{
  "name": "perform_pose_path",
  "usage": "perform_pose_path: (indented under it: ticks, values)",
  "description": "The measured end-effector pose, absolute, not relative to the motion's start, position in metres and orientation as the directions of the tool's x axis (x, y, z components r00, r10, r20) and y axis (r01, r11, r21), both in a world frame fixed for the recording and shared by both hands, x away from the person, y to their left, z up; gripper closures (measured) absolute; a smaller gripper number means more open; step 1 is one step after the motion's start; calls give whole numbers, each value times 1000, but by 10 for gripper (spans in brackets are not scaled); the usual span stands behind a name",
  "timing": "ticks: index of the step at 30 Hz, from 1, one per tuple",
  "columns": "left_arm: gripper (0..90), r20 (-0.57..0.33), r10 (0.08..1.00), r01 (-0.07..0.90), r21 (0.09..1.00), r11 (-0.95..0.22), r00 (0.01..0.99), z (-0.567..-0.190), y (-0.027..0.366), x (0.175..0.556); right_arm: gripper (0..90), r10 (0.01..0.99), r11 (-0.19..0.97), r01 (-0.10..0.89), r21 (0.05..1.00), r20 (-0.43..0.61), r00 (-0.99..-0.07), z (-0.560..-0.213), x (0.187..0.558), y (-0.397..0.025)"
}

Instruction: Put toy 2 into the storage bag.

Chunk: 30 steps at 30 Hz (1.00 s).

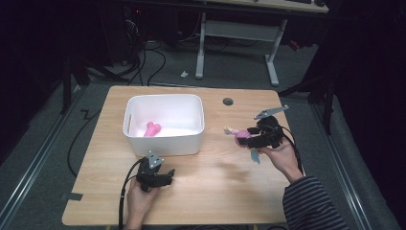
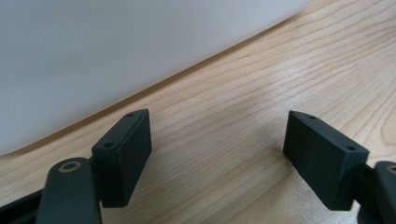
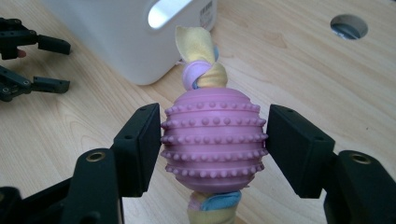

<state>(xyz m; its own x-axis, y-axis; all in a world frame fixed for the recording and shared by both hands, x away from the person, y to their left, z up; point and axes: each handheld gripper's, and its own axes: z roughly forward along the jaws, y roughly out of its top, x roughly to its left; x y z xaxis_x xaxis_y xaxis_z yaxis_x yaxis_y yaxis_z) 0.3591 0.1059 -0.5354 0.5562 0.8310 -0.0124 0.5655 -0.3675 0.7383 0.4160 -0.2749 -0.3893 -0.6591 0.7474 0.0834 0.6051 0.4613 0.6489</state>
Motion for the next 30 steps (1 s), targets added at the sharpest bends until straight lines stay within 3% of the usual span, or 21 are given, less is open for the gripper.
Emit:
perform_pose_path:
  ticks: [30]
  values:
    - [237,-12,831,565,738,-368,557,-535,106,359,369,651,542,492,681,31,-759,-330,435,-217]
